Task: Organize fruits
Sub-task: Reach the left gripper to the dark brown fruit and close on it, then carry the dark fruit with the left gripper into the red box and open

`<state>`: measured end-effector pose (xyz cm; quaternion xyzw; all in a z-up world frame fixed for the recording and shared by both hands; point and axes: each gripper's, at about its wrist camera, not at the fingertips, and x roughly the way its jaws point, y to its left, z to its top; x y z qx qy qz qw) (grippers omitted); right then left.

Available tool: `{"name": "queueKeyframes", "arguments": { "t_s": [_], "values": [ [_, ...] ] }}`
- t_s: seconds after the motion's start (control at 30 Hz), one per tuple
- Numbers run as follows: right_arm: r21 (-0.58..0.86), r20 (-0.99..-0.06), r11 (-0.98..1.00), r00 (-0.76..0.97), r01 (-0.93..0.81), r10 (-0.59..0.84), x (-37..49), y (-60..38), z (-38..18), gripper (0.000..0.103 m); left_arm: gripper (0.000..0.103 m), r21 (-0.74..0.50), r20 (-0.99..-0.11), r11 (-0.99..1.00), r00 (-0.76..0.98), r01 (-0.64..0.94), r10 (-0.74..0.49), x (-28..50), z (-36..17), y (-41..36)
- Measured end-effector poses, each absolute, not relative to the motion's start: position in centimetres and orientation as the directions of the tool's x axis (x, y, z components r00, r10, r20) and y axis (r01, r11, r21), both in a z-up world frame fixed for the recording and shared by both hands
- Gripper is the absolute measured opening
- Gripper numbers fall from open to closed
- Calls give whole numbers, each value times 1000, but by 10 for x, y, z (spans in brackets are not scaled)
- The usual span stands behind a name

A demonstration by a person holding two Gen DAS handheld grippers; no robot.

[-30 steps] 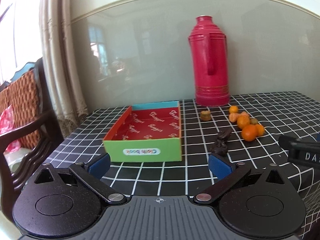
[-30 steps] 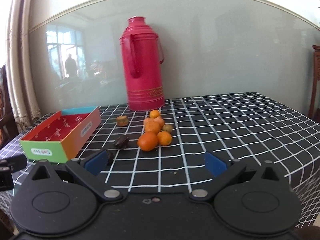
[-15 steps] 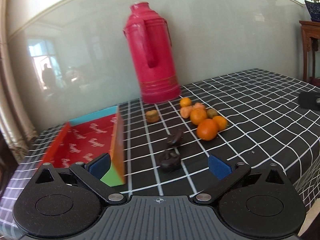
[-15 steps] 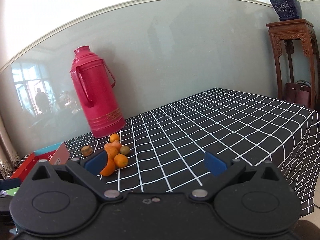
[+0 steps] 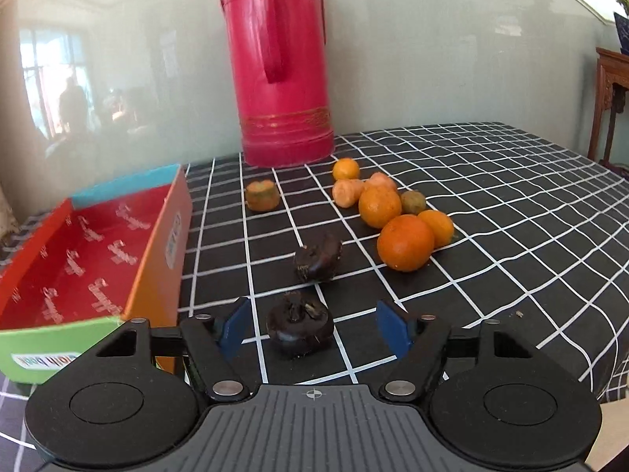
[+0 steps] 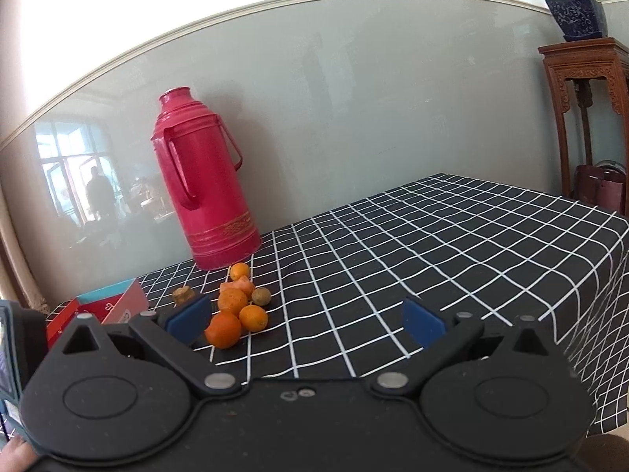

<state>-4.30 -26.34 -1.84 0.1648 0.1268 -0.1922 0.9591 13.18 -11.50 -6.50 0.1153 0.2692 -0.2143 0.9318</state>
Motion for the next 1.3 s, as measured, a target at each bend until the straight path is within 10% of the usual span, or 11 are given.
{"name": "queueKeyframes", "arguments": {
  "t_s": [0.27, 0.73, 1.0, 1.3],
  "values": [
    [258, -320, 878, 893, 404, -317, -32, -258, -21, 97, 39, 39, -569, 893, 745, 448, -348, 144, -75, -110],
    [220, -365, 896, 884, 385, -291, -16, -246, -28, 97, 39, 62, -356, 979, 920, 196, -162, 141, -25, -63],
    [161, -399, 931, 884, 327, -241, 3, -229, -31, 97, 39, 34, -475, 991, 870, -133, 133, 189, -30, 10],
    [112, -428, 979, 898, 169, -106, 45, -206, -22, 97, 40, 44, -520, 980, 833, -196, 190, 191, -36, 30]
  ]
}}
